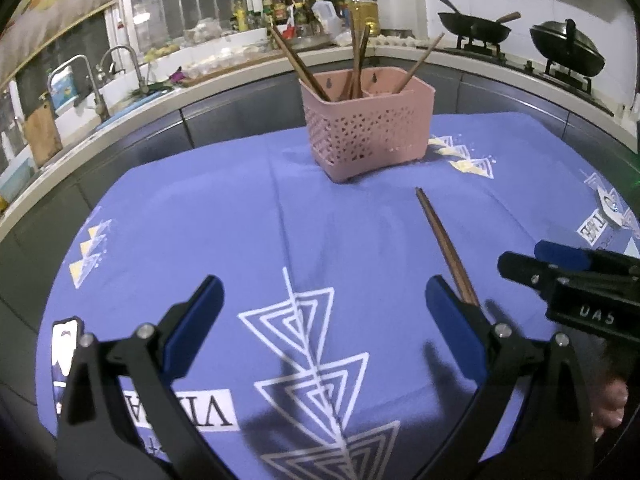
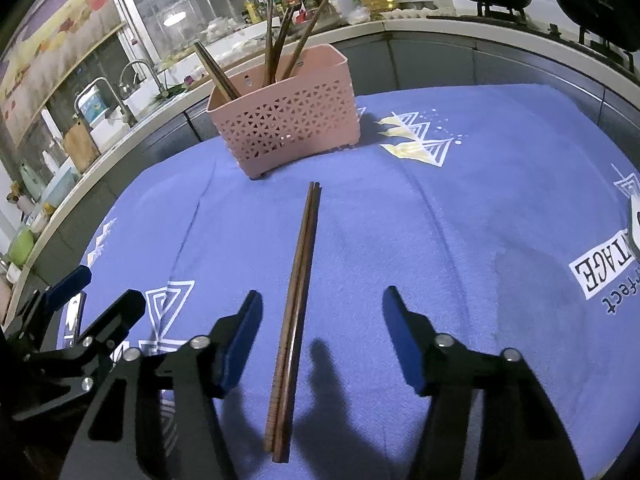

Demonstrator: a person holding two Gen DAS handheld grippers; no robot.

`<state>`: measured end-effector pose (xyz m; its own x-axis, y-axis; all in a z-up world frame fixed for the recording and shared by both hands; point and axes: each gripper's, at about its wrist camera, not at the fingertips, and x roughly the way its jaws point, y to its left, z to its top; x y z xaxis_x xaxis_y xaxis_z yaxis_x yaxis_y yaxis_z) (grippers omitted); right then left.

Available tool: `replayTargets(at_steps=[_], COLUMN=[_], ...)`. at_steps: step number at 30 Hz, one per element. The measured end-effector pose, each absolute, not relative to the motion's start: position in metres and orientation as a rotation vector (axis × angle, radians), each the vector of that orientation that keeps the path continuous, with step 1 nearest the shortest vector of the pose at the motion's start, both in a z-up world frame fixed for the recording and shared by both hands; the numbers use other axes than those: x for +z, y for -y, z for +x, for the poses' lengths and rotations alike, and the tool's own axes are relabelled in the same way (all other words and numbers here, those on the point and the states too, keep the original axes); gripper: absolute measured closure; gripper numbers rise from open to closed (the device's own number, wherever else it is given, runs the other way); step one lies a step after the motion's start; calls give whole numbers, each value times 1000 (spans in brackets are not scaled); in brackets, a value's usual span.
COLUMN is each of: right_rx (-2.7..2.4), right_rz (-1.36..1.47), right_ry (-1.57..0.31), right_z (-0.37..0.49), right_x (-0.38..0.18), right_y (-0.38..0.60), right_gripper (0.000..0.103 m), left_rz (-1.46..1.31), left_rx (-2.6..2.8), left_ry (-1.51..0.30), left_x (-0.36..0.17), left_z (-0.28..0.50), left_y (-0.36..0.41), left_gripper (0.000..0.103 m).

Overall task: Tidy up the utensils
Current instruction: 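Lower the right gripper to the chopstick pair while the left gripper approaches a single chopstick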

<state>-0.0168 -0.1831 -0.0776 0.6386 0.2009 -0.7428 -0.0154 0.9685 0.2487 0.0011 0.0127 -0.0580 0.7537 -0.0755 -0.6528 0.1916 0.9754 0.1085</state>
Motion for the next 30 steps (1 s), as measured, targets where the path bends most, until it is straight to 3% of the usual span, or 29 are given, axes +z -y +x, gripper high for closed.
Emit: replayTargets(at_steps=[5,7,30], right_rx=[128,132,153], right_rz=[219,209,66], right_ry=[-882,-895,-944], right_z=[-15,-14,-12], right_x=[-82,-85,-109], right_y=[182,179,155], right_gripper=[65,67,68], left_rz=[125,105,113], left_rx=[-130,-117,-93], left_ry=[-758,-777,-826], left_x=[-66,-69,-85], left_z=[11,16,24], left_y=[-24,-29,-30], left_gripper=[6,6,6])
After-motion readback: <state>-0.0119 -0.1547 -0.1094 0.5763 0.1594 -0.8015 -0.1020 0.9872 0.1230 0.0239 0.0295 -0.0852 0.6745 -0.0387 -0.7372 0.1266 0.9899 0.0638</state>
